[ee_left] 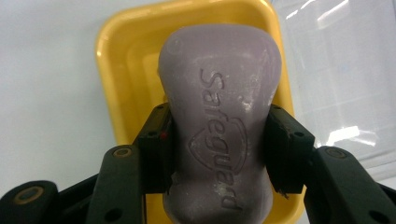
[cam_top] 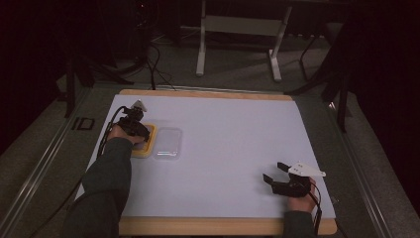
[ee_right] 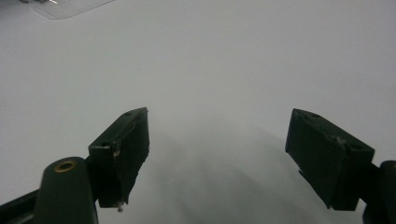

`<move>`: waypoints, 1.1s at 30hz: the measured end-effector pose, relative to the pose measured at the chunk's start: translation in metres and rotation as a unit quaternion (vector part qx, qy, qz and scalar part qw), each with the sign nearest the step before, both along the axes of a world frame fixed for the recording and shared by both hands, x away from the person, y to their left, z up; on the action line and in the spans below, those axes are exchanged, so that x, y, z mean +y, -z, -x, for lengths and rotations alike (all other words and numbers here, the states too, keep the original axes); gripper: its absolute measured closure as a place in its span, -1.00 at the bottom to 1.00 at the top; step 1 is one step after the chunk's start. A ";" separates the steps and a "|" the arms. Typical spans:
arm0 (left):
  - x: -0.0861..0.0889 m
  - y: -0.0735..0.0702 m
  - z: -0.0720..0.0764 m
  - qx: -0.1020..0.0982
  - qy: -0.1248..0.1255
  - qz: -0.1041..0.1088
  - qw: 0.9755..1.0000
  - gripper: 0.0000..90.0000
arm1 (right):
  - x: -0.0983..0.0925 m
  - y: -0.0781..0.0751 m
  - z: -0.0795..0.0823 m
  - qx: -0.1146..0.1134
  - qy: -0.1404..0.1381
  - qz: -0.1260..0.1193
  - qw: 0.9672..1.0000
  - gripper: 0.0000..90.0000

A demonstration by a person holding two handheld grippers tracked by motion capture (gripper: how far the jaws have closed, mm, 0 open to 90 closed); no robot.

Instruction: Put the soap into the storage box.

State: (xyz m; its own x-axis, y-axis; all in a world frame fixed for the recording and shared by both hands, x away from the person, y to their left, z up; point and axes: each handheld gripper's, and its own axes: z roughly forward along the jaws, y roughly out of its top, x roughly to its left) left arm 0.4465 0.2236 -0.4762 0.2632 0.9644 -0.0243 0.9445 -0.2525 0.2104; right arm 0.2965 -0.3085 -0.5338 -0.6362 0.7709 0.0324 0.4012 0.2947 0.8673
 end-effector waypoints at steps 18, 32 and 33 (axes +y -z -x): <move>-0.004 0.013 -0.006 0.012 0.001 -0.015 1.000 0.09 | 0.000 0.000 0.000 -0.001 -0.001 0.001 1.000 -0.53; 0.003 -0.013 0.009 -0.050 0.021 0.017 0.998 -0.14 | 0.000 0.000 0.000 -0.002 0.000 0.002 1.000 -0.53; 0.003 -0.015 0.011 -0.054 0.023 0.019 0.998 -0.13 | 0.000 0.000 0.000 -0.002 0.000 0.001 1.000 -0.53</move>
